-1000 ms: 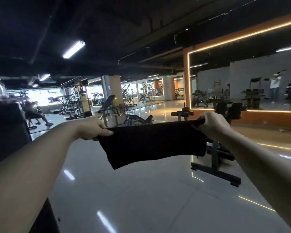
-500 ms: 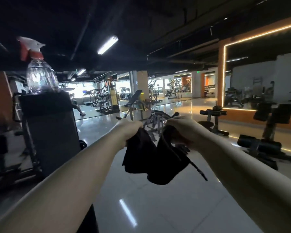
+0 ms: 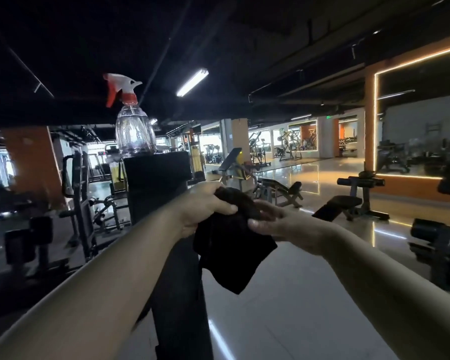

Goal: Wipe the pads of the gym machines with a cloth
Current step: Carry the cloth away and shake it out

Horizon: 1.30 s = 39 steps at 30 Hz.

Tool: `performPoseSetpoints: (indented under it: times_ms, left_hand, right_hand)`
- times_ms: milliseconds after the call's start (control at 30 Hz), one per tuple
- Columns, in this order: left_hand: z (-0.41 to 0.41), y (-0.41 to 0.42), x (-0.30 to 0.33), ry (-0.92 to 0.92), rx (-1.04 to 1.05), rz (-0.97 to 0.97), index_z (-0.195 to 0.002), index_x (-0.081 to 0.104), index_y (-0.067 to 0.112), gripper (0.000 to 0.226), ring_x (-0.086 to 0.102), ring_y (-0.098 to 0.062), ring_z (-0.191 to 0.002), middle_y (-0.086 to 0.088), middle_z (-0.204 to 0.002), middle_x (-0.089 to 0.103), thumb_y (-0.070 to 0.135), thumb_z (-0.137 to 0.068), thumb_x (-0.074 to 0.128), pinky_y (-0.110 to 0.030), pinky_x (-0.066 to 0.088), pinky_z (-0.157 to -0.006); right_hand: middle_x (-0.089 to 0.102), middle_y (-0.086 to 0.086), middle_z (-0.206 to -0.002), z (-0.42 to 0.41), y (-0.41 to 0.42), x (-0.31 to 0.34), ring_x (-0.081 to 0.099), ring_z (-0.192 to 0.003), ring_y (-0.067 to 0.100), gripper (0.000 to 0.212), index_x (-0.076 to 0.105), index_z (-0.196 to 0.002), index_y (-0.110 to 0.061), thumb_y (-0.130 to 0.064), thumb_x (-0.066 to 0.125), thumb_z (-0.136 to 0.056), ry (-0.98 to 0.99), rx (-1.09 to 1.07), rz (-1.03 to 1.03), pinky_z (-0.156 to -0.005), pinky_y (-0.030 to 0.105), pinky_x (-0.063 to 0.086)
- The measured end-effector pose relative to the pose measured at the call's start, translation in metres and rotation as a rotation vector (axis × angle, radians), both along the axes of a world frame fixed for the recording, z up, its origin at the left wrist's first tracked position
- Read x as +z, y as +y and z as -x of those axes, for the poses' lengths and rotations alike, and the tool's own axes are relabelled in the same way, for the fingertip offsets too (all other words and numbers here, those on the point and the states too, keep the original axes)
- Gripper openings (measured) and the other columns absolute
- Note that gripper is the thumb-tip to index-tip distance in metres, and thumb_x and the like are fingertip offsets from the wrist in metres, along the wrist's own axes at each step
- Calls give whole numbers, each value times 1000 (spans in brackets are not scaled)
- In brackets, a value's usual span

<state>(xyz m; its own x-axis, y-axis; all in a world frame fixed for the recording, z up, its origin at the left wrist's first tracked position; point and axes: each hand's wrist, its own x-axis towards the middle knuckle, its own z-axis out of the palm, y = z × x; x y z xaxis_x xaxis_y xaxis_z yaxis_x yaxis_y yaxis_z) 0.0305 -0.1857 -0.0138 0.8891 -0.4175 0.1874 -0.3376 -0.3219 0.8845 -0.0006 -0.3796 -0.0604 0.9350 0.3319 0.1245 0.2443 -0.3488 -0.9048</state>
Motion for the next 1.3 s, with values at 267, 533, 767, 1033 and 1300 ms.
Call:
performPoseSetpoints:
  times_ms: [267, 533, 767, 1033, 1300]
  left_hand:
    - [-14, 2, 6, -366, 326, -58, -75, 59, 12, 15, 62, -26, -76, -9, -79, 62, 0, -77, 67, -34, 51, -66]
    - [-21, -52, -4, -428, 350, -104, -96, 54, 12, 21, 60, -23, -85, -4, -90, 60, 25, -84, 66, -36, 54, -73]
    - [0, -69, 15, -110, 67, 224, -100, 58, 19, 17, 60, -26, -102, -7, -104, 64, 24, -86, 68, -40, 50, -86]
    - [6, -18, 116, -150, 154, 688, -81, 59, 11, 13, 61, -15, -66, -5, -75, 62, 0, -86, 58, -26, 53, -55]
    - [-48, 88, 161, -98, 310, 434, -87, 57, 11, 6, 62, -11, -42, -5, -65, 66, 10, -92, 57, -20, 48, -36]
  right_hand:
    - [71, 5, -99, -1, 4, -4, 66, -97, 22, 13, 62, -103, -20, -15, 58, -91, -6, -224, -153, -83, 42, 56]
    - [66, 14, -90, 5, 10, 28, 64, -78, 23, 16, 59, -94, -7, -22, 55, -93, -148, -555, -357, -56, 26, 50]
    - [69, 12, -104, 24, -9, 53, 69, -89, 23, 73, 66, -110, -12, -64, 18, -93, -236, -403, -373, -62, 22, 55]
    - [60, 17, -97, 11, 28, 76, 66, -69, 14, 25, 51, -119, -5, -6, 48, -94, -103, 7, -850, -62, 26, 56]
    - [72, -4, -72, -3, 123, 140, 60, -51, 6, 20, 58, -111, -21, -22, 62, -91, -515, -211, -344, -47, 18, 39]
